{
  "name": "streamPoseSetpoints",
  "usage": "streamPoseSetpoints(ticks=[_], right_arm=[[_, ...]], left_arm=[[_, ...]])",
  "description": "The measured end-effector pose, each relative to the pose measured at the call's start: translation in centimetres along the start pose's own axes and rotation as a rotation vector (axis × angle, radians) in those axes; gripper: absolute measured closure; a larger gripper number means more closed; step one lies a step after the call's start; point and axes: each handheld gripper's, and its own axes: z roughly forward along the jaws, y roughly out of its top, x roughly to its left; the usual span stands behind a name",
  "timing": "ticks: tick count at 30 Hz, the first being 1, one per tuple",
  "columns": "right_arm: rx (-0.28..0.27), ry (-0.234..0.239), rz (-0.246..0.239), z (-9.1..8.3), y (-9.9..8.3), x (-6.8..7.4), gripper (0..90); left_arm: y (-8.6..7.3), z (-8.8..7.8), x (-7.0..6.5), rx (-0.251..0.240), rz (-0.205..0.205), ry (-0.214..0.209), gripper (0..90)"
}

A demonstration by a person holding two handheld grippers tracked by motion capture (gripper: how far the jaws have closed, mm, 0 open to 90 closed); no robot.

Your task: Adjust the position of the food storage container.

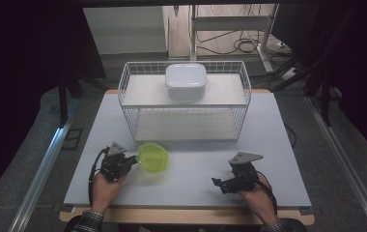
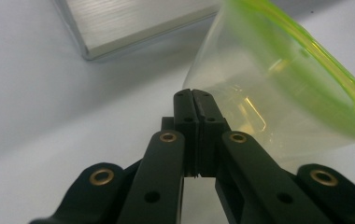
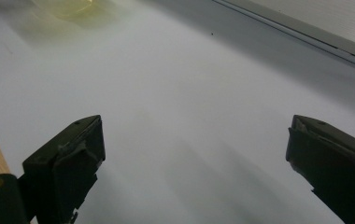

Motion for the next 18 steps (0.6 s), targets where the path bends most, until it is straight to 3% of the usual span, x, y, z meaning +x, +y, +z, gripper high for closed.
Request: streamPoseSetpoints(ticks=[11, 14, 18], right_arm=[[0.008, 0.001, -0.004, 0.1, 0.0, 0.1, 5.0], [0.009, 0.002, -0.004, 0.1, 0.0, 0.1, 5.1], [0.013, 0.003, -0.007, 0.1, 0.0, 0.1, 5.1]], left_arm=[[-0.7, 0.6, 1.1, 0.031, -0.022, -0.017, 89.1], [-0.9, 0.9, 1.3, 0.04, -0.036, -0.045, 88.9], [-0.9, 1.5, 0.8, 0.062, -0.023, -0.073, 88.7]])
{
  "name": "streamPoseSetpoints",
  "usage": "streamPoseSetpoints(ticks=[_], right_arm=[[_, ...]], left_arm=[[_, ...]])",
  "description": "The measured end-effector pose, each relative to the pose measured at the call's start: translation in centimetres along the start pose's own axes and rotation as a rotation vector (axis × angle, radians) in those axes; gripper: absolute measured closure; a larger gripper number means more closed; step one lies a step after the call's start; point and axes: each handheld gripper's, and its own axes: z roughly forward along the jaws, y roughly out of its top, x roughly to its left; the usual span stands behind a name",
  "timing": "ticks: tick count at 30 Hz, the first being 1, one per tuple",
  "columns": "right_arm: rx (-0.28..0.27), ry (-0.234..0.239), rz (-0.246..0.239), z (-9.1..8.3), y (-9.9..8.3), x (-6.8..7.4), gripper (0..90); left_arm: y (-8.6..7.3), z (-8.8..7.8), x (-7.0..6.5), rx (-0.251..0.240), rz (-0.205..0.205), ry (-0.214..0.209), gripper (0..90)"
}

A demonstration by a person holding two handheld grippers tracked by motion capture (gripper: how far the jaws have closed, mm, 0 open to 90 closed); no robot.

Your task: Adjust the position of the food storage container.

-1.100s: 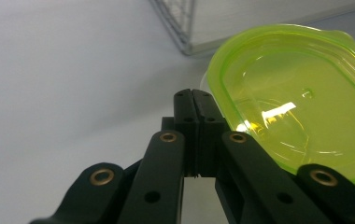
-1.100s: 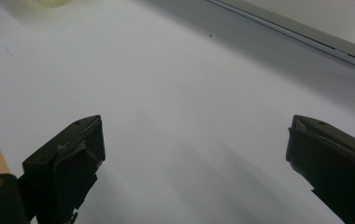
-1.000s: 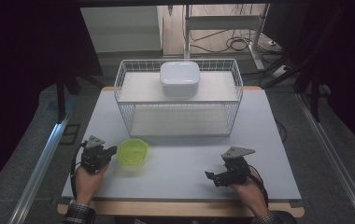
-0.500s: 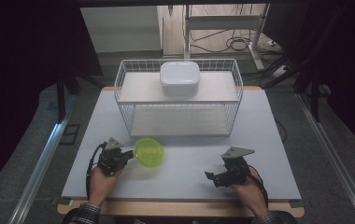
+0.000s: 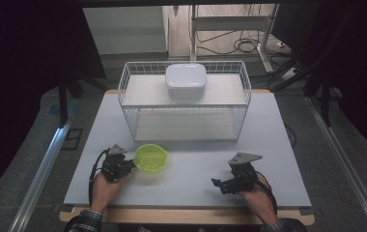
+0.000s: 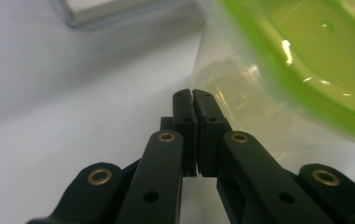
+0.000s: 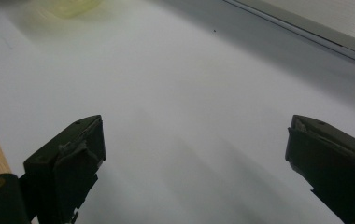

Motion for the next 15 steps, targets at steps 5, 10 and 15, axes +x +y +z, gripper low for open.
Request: streamPoseSetpoints(ticks=[5, 10, 15], right_arm=[[0.0, -0.003, -0.002, 0.1, 0.0, 0.0, 5.2], [0.002, -0.002, -0.003, 0.1, 0.0, 0.0, 5.1], [0.006, -0.002, -0.006, 0.2, 0.0, 0.1, 5.2]], left_arm=[[0.3, 0.8, -1.4, 0.011, 0.038, -0.021, 88.7], [0.6, 1.3, -2.3, 0.012, 0.062, -0.038, 88.8], [1.0, 2.0, -4.1, 0.009, 0.108, -0.062, 88.7]])
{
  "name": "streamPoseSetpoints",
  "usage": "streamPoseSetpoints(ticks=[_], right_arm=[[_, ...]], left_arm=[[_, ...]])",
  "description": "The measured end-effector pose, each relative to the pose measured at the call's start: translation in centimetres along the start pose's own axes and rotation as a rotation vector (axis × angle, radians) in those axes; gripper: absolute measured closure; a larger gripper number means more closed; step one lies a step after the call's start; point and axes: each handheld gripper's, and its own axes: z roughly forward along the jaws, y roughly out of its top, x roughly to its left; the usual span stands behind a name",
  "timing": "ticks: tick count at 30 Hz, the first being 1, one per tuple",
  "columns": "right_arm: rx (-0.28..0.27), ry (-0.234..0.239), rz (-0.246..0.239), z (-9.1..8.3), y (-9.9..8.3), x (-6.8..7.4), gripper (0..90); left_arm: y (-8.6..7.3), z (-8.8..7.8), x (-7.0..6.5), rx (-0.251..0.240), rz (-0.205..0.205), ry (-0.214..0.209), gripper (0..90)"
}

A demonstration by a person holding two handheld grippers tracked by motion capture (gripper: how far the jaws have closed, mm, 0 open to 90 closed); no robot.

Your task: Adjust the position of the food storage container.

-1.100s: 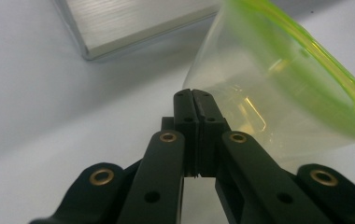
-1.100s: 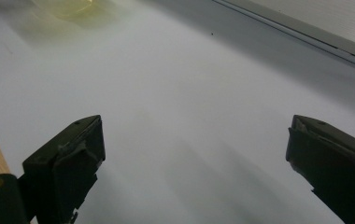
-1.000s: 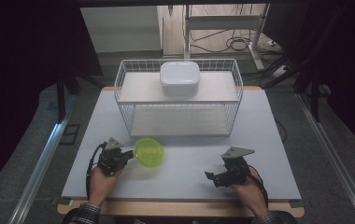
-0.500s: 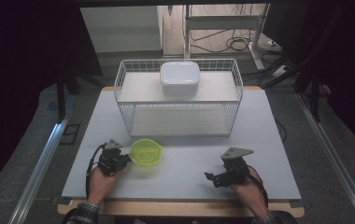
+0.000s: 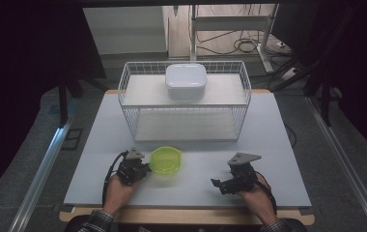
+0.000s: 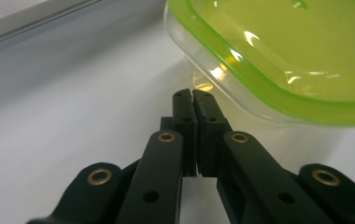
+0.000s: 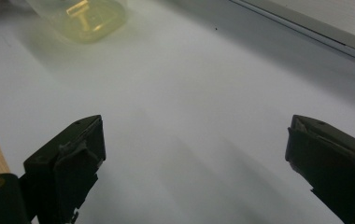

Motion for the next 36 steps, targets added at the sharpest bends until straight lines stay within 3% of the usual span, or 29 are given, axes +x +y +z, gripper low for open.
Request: streamPoseSetpoints(ticks=[6, 15, 19, 22, 25, 29, 30, 33, 35, 36], right_arm=[[0.0, 0.001, -0.002, 0.0, 0.0, 0.0, 5.1], [0.004, 0.005, -0.002, 0.1, 0.0, 0.1, 5.1], [0.005, 0.006, -0.002, 0.1, 0.0, 0.1, 5.1], [0.002, 0.007, 0.0, 0.1, 0.0, 0.0, 5.2], [-0.001, 0.01, 0.003, 0.0, 0.0, 0.0, 5.1], [-0.009, 0.015, 0.011, -0.1, 0.0, 0.0, 5.1], [-0.018, 0.018, 0.012, -0.2, 0.1, 0.0, 5.1], [-0.025, 0.02, 0.014, -0.3, 0.1, 0.0, 5.1], [-0.028, 0.023, 0.015, -0.3, 0.1, 0.0, 5.1], [-0.031, 0.027, 0.018, -0.3, 0.1, 0.1, 5.1]], left_arm=[[0.6, 1.1, -2.1, 0.006, 0.062, -0.031, 88.1], [1.3, 2.3, -4.8, 0.0, 0.097, -0.097, 87.0], [1.4, 2.4, -5.4, 0.011, 0.122, -0.081, 85.9], [1.5, 1.7, -5.2, -0.001, 0.119, -0.065, 80.0], [1.5, 0.6, -5.0, -0.037, 0.109, -0.06, 65.2], [1.0, -0.7, -5.1, -0.055, 0.133, -0.029, 49.3], [0.6, -1.4, -5.0, -0.058, 0.137, -0.014, 41.2], [0.2, -2.2, -4.8, -0.075, 0.136, 0.002, 34.4], [-0.1, -2.9, -4.4, -0.099, 0.124, 0.005, 23.9], [-0.3, -3.2, -4.2, -0.111, 0.113, 0.001, 23.9]])
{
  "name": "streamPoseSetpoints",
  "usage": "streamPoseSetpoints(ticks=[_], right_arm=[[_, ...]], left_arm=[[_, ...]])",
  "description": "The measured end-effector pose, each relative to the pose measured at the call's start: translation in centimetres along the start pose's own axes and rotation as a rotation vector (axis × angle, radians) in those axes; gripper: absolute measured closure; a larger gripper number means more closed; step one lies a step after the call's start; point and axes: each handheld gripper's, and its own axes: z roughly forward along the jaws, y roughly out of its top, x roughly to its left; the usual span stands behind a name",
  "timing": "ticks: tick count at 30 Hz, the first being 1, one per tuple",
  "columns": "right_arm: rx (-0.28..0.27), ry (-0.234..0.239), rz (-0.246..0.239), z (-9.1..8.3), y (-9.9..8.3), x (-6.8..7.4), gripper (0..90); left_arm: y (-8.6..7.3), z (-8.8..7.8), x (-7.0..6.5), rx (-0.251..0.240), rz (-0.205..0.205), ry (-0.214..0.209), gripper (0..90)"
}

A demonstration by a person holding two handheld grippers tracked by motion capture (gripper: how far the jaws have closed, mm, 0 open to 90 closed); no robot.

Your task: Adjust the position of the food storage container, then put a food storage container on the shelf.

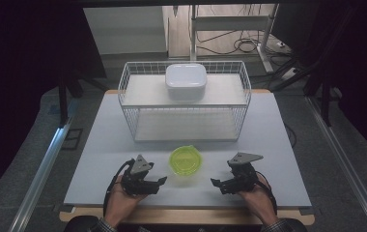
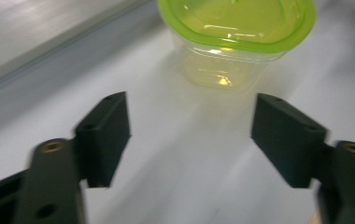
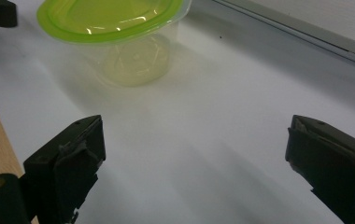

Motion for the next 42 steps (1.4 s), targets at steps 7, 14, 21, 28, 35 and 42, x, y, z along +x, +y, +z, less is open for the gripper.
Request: streamPoseSetpoints(ticks=[7, 14, 21, 28, 35, 42], right_arm=[[-0.018, 0.028, 0.006, -0.2, 0.1, 0.2, 4.3], [-0.016, 0.024, -0.025, -0.1, 0.1, 0.3, 2.8], [-0.017, 0.024, -0.024, 0.1, 0.1, 0.2, 1.0], [-0.02, 0.057, 0.001, 0.4, 0.4, 0.1, 1.0], [-0.002, 0.086, 0.063, 0.6, 2.2, 0.1, 1.3], [0.027, 0.124, 0.14, 1.1, 4.3, -0.8, 10.4]], left_arm=[[-1.2, -1.5, 0.5, -0.033, -0.018, -0.034, 8.3], [-2.6, -1.4, 0.4, -0.005, 0.03, 0.003, 1.8], [-2.7, -1.3, 0.7, -0.03, 0.024, -0.013, 0.0], [-2.8, -1.2, 0.7, -0.034, 0.021, -0.023, 0.0], [-2.8, -1.1, 0.8, -0.033, 0.024, -0.012, 0.0], [-2.9, -0.9, 0.8, -0.016, 0.024, -0.021, 0.0]])
